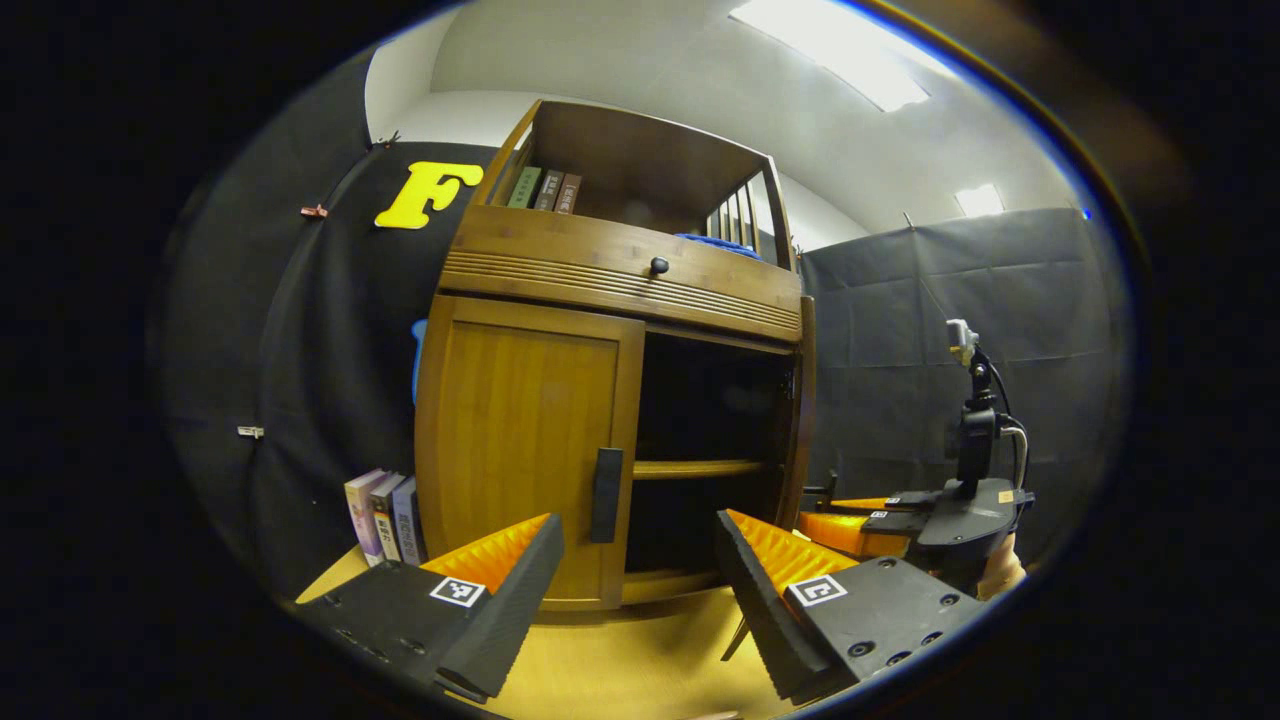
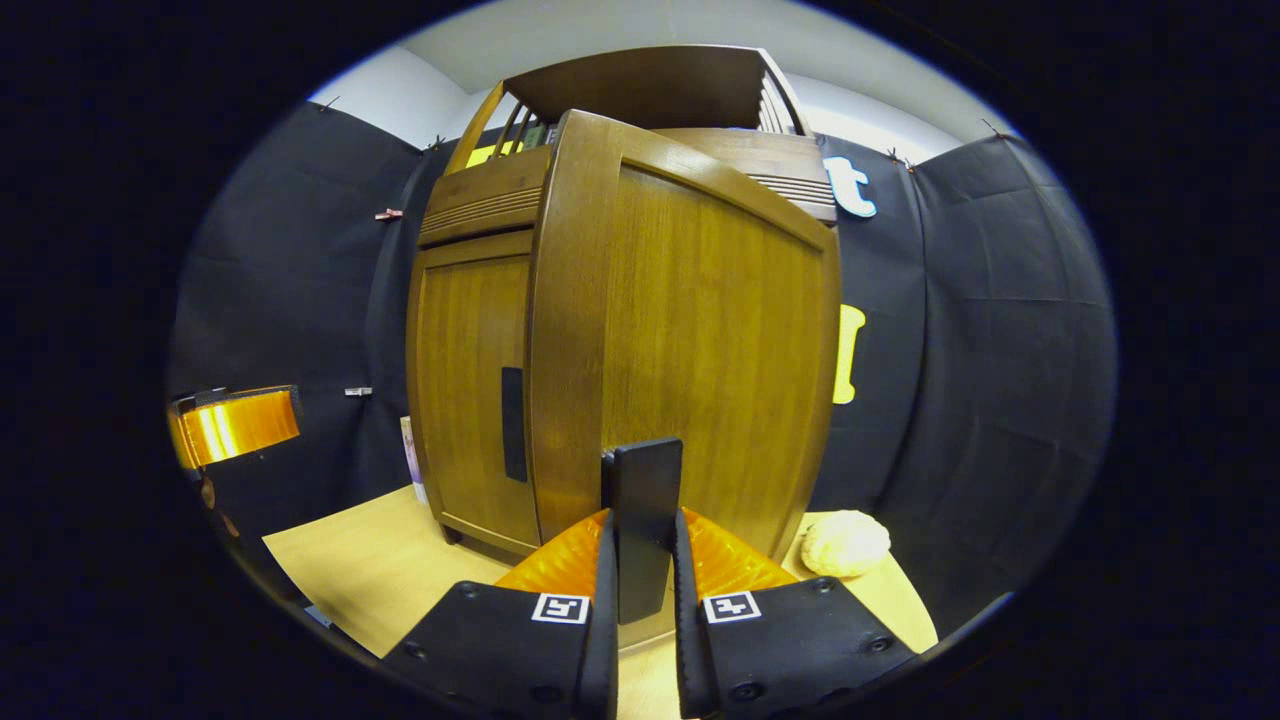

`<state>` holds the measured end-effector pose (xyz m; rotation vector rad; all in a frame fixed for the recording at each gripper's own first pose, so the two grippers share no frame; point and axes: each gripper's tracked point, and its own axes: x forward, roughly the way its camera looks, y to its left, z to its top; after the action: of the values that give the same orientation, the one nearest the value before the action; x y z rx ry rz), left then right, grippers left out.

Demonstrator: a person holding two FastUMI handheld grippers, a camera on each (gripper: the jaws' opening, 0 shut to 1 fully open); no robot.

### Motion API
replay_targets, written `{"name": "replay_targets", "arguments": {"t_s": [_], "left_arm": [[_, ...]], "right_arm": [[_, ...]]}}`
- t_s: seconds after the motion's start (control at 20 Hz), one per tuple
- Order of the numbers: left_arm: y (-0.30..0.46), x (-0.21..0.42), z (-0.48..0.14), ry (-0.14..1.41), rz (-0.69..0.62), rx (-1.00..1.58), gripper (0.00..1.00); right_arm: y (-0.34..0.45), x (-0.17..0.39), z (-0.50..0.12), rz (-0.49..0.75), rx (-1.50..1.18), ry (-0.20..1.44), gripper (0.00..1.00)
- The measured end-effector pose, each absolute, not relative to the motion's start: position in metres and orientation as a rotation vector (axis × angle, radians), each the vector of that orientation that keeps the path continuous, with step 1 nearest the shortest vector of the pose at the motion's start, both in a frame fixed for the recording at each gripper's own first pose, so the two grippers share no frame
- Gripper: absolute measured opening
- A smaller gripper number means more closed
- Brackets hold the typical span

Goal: Open the right door of the double-door shoe cabinet with the right hand, and open the left door with the left hand.

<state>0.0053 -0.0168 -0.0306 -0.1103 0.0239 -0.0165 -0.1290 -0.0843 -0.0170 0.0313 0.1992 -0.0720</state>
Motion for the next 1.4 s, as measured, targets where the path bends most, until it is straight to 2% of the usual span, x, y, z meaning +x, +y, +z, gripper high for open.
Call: {"name": "replay_targets", "arguments": {"t_s": [0.15, 0.2, 0.3, 0.35, 0.4, 0.7, 0.75, 0.8, 0.85, 0.9, 0.95, 1.0, 1.05, 1.1, 1.2, 1.25, 1.3, 1.4], "left_arm": [[-0.032, 0.014, -0.036, 0.035, -0.047, -0.116, 0.94], [-0.036, 0.017, -0.036, 0.039, -0.055, -0.117, 0.94], [-0.046, 0.021, -0.039, 0.041, -0.072, -0.119, 0.94], [-0.051, 0.023, -0.040, 0.041, -0.083, -0.120, 0.94], [-0.057, 0.026, -0.039, 0.040, -0.096, -0.121, 0.94], [-0.081, 0.038, -0.038, 0.018, -0.140, -0.113, 0.94], [-0.084, 0.040, -0.039, 0.017, -0.149, -0.118, 0.94], [-0.087, 0.043, -0.039, 0.016, -0.154, -0.123, 0.94], [-0.087, 0.046, -0.040, 0.016, -0.156, -0.127, 0.94], [-0.088, 0.048, -0.041, 0.016, -0.157, -0.130, 0.94], [-0.087, 0.052, -0.043, 0.018, -0.155, -0.132, 0.94], [-0.086, 0.055, -0.045, 0.021, -0.151, -0.134, 0.94], [-0.085, 0.057, -0.047, 0.024, -0.146, -0.135, 0.94], [-0.084, 0.059, -0.049, 0.028, -0.142, -0.134, 0.94], [-0.082, 0.063, -0.051, 0.033, -0.137, -0.129, 0.94], [-0.081, 0.065, -0.053, 0.032, -0.133, -0.125, 0.94], [-0.079, 0.066, -0.052, 0.032, -0.125, -0.120, 0.94], [-0.077, 0.067, -0.056, 0.035, -0.107, -0.110, 0.94]], "right_arm": [[-0.102, -0.146, -0.012, -0.110, 0.017, 0.197, 0.23], [-0.108, -0.152, -0.013, -0.123, 0.015, 0.195, 0.27], [-0.121, -0.161, -0.011, -0.150, 0.008, 0.194, 0.27], [-0.125, -0.165, -0.011, -0.162, 0.003, 0.193, 0.22], [-0.132, -0.169, -0.011, -0.177, -0.002, 0.192, 0.27], [-0.173, -0.190, -0.011, -0.272, 0.020, 0.189, 0.22], [-0.182, -0.193, -0.010, -0.291, 0.016, 0.189, 0.30], [-0.189, -0.195, -0.010, -0.303, 0.018, 0.191, 0.12], [-0.195, -0.198, -0.011, -0.309, 0.024, 0.195, 0.12], [-0.198, -0.200, -0.013, -0.313, 0.028, 0.199, 0.20], [-0.202, -0.203, -0.013, -0.317, 0.029, 0.203, 0.12], [-0.204, -0.205, -0.015, -0.322, 0.022, 0.207, 0.12], [-0.209, -0.208, -0.015, -0.321, 0.019, 0.202, 0.20], [-0.212, -0.210, -0.015, -0.321, 0.020, 0.203, 0.12], [-0.218, -0.216, -0.014, -0.334, 0.020, 0.200, 0.12], [-0.221, -0.218, -0.012, -0.342, 0.017, 0.194, 0.18], [-0.223, -0.222, -0.011, -0.352, 0.013, 0.188, 0.12], [-0.233, -0.227, -0.009, -0.376, -0.003, 0.172, 0.15]]}}
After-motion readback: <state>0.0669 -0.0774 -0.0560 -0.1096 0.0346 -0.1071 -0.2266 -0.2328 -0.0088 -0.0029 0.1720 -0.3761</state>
